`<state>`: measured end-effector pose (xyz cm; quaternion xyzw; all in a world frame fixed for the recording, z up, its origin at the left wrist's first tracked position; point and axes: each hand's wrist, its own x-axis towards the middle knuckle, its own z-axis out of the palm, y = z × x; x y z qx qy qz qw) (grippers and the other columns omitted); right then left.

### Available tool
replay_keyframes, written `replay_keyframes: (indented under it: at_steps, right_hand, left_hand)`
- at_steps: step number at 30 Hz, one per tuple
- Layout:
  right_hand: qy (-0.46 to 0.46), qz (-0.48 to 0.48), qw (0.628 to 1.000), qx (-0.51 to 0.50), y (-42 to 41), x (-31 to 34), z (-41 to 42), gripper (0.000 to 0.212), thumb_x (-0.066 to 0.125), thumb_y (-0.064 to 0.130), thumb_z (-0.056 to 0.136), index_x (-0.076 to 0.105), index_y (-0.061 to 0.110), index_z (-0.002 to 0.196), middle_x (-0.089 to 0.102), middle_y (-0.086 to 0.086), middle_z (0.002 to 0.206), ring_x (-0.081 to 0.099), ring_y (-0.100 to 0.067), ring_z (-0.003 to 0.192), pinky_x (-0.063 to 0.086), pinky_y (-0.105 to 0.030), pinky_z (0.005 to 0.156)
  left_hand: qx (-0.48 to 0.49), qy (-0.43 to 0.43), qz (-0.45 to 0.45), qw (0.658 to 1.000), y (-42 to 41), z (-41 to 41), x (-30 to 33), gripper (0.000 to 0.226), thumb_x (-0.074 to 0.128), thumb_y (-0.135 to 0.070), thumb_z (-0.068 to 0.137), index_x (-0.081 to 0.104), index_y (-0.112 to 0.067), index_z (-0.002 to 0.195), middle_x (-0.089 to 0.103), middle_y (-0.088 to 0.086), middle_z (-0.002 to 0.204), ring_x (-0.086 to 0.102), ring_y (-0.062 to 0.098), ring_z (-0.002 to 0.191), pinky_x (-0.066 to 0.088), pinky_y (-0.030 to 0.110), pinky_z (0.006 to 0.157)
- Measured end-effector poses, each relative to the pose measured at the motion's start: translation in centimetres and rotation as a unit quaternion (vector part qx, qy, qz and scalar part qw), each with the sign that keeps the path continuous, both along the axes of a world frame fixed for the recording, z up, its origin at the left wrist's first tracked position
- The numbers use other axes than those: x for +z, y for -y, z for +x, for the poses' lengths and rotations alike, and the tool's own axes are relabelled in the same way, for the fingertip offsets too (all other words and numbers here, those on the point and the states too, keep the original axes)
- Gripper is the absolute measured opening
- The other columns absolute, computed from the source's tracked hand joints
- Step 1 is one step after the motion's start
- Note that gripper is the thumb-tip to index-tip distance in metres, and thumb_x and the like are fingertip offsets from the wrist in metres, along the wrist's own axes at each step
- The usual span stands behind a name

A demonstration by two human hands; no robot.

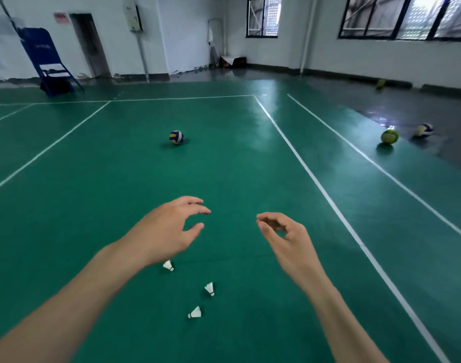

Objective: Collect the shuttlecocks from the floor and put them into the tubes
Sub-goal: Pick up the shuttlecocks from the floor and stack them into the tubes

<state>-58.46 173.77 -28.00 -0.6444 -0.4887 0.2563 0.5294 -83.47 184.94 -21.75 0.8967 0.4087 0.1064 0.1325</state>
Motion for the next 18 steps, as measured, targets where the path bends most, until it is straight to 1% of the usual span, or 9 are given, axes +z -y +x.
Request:
replay_keyframes:
  at_steps: [3, 5, 7, 8, 9, 11, 12, 15, 18]
  right_hand:
    - [0.024, -0.015, 1.0, -0.009, -5.0, 0.4, -2.1, 0.014, 0.068, 0.029, 0.098, 0.072, 0.04, 0.105, 0.073, 0.024, 0.107, 0.066, 0.0, 0.102, 0.055, -0.024, 0.085]
    - [0.063, -0.029, 0.998, -0.001, -8.7, 0.6, -3.1, 0.02, 0.068, 0.029, 0.098, 0.07, 0.039, 0.115, 0.069, 0.027, 0.111, 0.063, 0.008, 0.103, 0.053, -0.026, 0.089]
    - [0.117, -0.038, 0.992, 0.014, -12.1, 0.5, -3.6, 0.027, 0.067, 0.032, 0.098, 0.067, 0.037, 0.124, 0.062, 0.033, 0.108, 0.057, 0.018, 0.079, 0.047, -0.022, 0.083]
    - [0.14, -0.048, 0.989, 0.028, -14.4, -0.5, -3.8, 0.03, 0.067, 0.033, 0.098, 0.066, 0.037, 0.127, 0.06, 0.033, 0.109, 0.055, 0.018, 0.075, 0.043, -0.021, 0.083]
    - [0.168, -0.06, 0.983, 0.04, -16.0, -1.1, -3.9, 0.032, 0.066, 0.035, 0.098, 0.064, 0.038, 0.13, 0.062, 0.03, 0.114, 0.057, 0.016, 0.083, 0.042, -0.021, 0.085]
    - [0.206, -0.085, 0.972, 0.07, -19.4, -4.5, -4.1, 0.035, 0.064, 0.036, 0.098, 0.062, 0.038, 0.133, 0.064, 0.02, 0.13, 0.058, 0.003, 0.112, 0.04, -0.02, 0.091]
    - [0.218, -0.097, 0.968, 0.083, -20.7, -6.2, -4.0, 0.037, 0.064, 0.036, 0.098, 0.06, 0.039, 0.135, 0.063, 0.016, 0.133, 0.058, -0.005, 0.117, 0.04, -0.02, 0.089]
    - [0.232, -0.126, 0.957, 0.124, -24.1, -15.5, -3.9, 0.046, 0.064, 0.033, 0.098, 0.051, 0.041, 0.142, 0.062, 0.014, 0.137, 0.062, -0.008, 0.112, 0.046, -0.023, 0.09]
    - [0.234, -0.131, 0.954, 0.136, -26.2, -26.7, -3.8, 0.057, 0.062, 0.031, 0.098, 0.038, 0.043, 0.148, 0.06, 0.015, 0.138, 0.061, 0.001, 0.093, 0.05, -0.032, 0.087]
  left_hand:
    - [-0.021, 0.008, -0.004, 1.0, -5.5, -1.5, -0.9, 0.04, 0.057, -0.043, 0.098, 0.052, -0.047, 0.138, 0.036, -0.031, 0.15, 0.05, -0.017, 0.084, 0.042, 0.027, 0.093]
    - [-0.012, 0.011, -0.008, 1.0, -9.2, -2.6, -1.8, 0.047, 0.059, -0.042, 0.098, 0.046, -0.047, 0.143, 0.033, -0.029, 0.153, 0.051, -0.006, 0.082, 0.043, 0.028, 0.097]
    - [0.006, 0.011, -0.017, 1.0, -12.3, -3.5, -3.0, 0.051, 0.06, -0.041, 0.097, 0.044, -0.045, 0.145, 0.031, -0.026, 0.155, 0.052, 0.002, 0.087, 0.044, 0.03, 0.101]
    - [0.018, 0.009, -0.028, 0.999, -14.0, -4.0, -4.4, 0.051, 0.06, -0.04, 0.098, 0.043, -0.045, 0.146, 0.031, -0.025, 0.156, 0.052, 0.003, 0.092, 0.044, 0.032, 0.102]
    - [0.026, 0.004, -0.037, 0.999, -15.2, -4.2, -5.5, 0.051, 0.059, -0.04, 0.098, 0.042, -0.045, 0.146, 0.03, -0.024, 0.157, 0.051, 0.003, 0.093, 0.045, 0.034, 0.103]
    - [0.045, -0.02, -0.061, 0.997, -17.0, -4.9, -9.6, 0.052, 0.058, -0.041, 0.098, 0.041, -0.045, 0.147, 0.027, -0.023, 0.158, 0.047, 0.004, 0.087, 0.045, 0.035, 0.103]
    - [0.051, -0.033, -0.075, 0.995, -17.5, -5.0, -11.4, 0.053, 0.058, -0.041, 0.098, 0.04, -0.045, 0.147, 0.026, -0.023, 0.159, 0.046, 0.005, 0.088, 0.045, 0.036, 0.105]
    - [0.074, -0.058, -0.122, 0.988, -18.9, -5.8, -20.3, 0.054, 0.059, -0.04, 0.097, 0.04, -0.045, 0.147, 0.025, -0.019, 0.161, 0.055, 0.009, 0.098, 0.04, 0.036, 0.109]
    - [0.086, -0.071, -0.141, 0.984, -19.9, -6.7, -30.7, 0.053, 0.061, -0.037, 0.097, 0.043, -0.042, 0.146, 0.029, -0.016, 0.16, 0.053, 0.011, 0.125, 0.036, 0.03, 0.111]
